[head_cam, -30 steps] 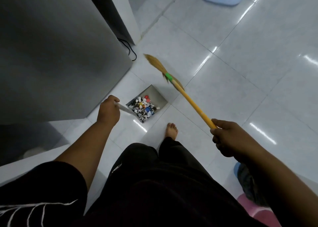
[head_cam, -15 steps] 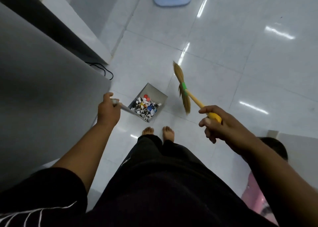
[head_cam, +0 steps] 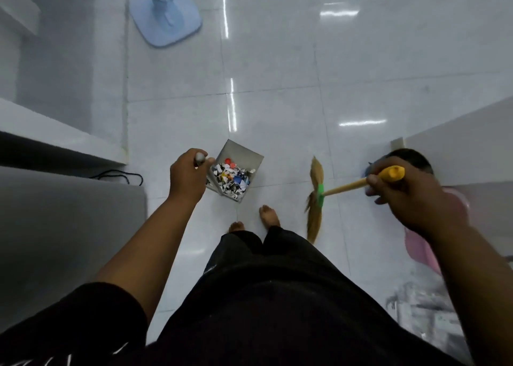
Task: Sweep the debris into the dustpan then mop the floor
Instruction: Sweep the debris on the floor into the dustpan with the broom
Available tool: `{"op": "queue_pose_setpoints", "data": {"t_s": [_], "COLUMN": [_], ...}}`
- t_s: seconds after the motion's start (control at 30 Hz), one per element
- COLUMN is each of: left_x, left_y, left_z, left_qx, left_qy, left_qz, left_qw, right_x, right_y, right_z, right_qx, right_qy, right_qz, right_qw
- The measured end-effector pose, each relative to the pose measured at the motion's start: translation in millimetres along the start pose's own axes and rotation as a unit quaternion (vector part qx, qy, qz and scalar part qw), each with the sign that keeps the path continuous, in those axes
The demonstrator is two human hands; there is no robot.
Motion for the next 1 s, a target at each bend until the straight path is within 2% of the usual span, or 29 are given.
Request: {"op": "queue_pose_setpoints", "data": {"t_s": [0.13, 0.3, 0.43, 0.67, 1.0], "left_x": [-5.7, 0.6, 7.8, 45.9, 111.2], "left_y": [-17.7, -38.6, -59.9, -115.0, -189.5], "left_z": [-42.1, -100.4, -155.9, -272.1, -417.3], "left_qx": [-0.03, -0.021, -0.017, -0.062, -0.088], "left_qy": [-0.093, -0.135, -0.162, -0.277, -0.422], "left_qz": [0.044, 0.088, 0.111, 0.112, 0.114], "left_qw": [0.994, 0.987, 0.98, 0.952, 0.895], "right_x": [54.0, 118.9, 161.0, 205.0, 250.5], "right_y": [23.3, 53.6, 80.1, 128.2, 205.0], "right_z": [-25.1, -56.1, -75.9, -117.9, -170.8], "right_qx": [-0.116, -0.111, -0.158, -0.191, -0.173], "right_qy": [-0.047, -0.095, -0.113, -0.135, -0.154], "right_qz": [-0.083, -0.201, -0.291, -0.303, -0.335], "right_qw": [0.989, 0.969, 0.937, 0.924, 0.913]}}
Point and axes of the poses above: each hand's wrist, its own x-axis away from the middle knuckle, its own y-axis out of the back of the hand, z = x × y, the point moved 4 cm from there along -x, towards the middle knuckle, and after that the axes turned 14 degrees about -x, right-handed, at the moved point
